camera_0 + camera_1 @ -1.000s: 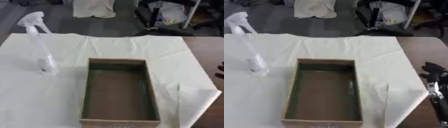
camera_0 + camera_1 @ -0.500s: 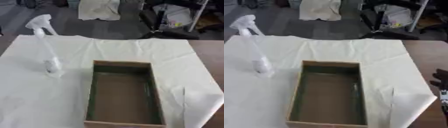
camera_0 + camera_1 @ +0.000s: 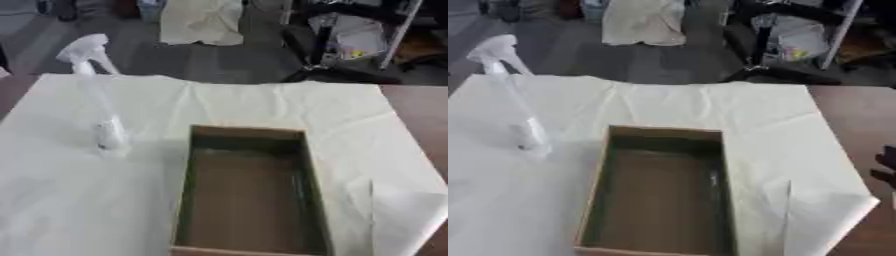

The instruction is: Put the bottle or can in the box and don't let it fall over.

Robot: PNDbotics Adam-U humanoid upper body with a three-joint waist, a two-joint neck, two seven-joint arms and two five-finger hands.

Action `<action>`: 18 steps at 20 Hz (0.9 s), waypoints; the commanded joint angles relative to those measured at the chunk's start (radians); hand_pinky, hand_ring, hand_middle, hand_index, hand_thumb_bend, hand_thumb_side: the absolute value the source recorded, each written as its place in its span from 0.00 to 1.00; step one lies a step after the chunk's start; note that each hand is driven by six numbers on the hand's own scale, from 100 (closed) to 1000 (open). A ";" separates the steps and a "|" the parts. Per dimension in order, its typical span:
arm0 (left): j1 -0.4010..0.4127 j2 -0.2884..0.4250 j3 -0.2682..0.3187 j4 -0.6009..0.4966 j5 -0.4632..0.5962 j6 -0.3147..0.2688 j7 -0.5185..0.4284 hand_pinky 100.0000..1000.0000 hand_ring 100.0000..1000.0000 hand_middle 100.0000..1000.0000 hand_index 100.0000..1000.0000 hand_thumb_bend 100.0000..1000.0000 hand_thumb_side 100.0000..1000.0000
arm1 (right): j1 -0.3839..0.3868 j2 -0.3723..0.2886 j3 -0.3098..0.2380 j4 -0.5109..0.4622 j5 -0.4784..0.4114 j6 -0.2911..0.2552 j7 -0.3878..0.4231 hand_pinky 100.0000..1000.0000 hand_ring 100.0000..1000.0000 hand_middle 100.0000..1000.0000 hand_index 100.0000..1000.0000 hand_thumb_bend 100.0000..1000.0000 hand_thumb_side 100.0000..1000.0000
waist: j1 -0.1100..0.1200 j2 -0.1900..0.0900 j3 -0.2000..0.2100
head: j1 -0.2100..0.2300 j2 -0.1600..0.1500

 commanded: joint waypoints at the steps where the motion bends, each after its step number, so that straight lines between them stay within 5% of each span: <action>1: -0.048 -0.001 -0.007 0.038 -0.015 -0.007 -0.023 0.85 0.75 0.76 0.83 0.00 0.59 | -0.007 -0.009 -0.006 -0.007 -0.009 0.003 0.004 0.71 0.79 0.78 0.71 0.00 0.64 | 0.001 -0.014 -0.002 | 0.005 -0.015; 18: -0.260 -0.152 -0.070 0.223 -0.100 -0.036 -0.086 0.85 0.75 0.76 0.83 0.00 0.57 | -0.022 0.007 -0.001 -0.007 -0.013 0.022 0.014 0.71 0.79 0.78 0.72 0.00 0.68 | 0.011 0.001 -0.018 | 0.019 -0.028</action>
